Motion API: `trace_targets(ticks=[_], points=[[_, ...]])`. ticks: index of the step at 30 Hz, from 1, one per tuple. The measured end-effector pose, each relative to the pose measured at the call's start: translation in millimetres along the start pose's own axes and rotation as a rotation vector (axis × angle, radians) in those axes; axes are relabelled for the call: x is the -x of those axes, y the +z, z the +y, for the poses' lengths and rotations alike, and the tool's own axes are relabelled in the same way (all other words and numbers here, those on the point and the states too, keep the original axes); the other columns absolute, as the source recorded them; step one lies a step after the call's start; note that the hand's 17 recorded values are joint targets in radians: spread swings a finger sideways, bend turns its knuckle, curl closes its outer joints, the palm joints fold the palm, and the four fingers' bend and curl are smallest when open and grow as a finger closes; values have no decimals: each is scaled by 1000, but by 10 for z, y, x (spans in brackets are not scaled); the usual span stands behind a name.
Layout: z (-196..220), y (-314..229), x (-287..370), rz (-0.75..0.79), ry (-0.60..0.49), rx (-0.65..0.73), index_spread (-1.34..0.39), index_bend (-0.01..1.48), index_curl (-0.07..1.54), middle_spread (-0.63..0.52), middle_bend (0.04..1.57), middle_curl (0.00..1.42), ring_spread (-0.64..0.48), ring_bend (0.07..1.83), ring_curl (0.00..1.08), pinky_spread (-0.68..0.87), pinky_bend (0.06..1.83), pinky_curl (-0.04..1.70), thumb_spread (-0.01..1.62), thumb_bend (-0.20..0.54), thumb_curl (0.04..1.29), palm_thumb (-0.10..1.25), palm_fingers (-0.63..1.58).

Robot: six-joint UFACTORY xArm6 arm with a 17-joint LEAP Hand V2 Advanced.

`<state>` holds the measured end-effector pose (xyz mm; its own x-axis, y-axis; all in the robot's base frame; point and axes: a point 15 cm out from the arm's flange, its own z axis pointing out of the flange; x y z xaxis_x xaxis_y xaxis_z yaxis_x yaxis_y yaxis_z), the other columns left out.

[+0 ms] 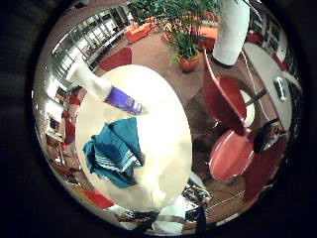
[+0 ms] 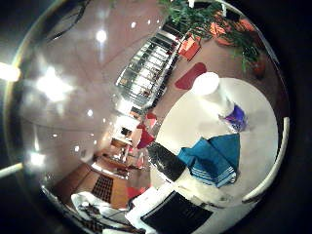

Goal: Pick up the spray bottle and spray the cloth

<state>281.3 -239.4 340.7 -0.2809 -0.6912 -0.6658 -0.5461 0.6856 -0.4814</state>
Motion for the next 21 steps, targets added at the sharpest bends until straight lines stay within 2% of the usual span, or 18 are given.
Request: trace_targets(ticks=[10, 21], points=[[144, 307, -502, -117, 111, -34, -107, 146, 255, 226, 243, 349, 237, 435, 269, 360, 470, 308, 1080, -24, 272, 467, 50], [159, 542, -796, -195, 170, -59, -101, 147, 249, 232, 226, 338, 237, 425, 258, 343, 458, 310, 1066, -24, 275, 457, 23]])
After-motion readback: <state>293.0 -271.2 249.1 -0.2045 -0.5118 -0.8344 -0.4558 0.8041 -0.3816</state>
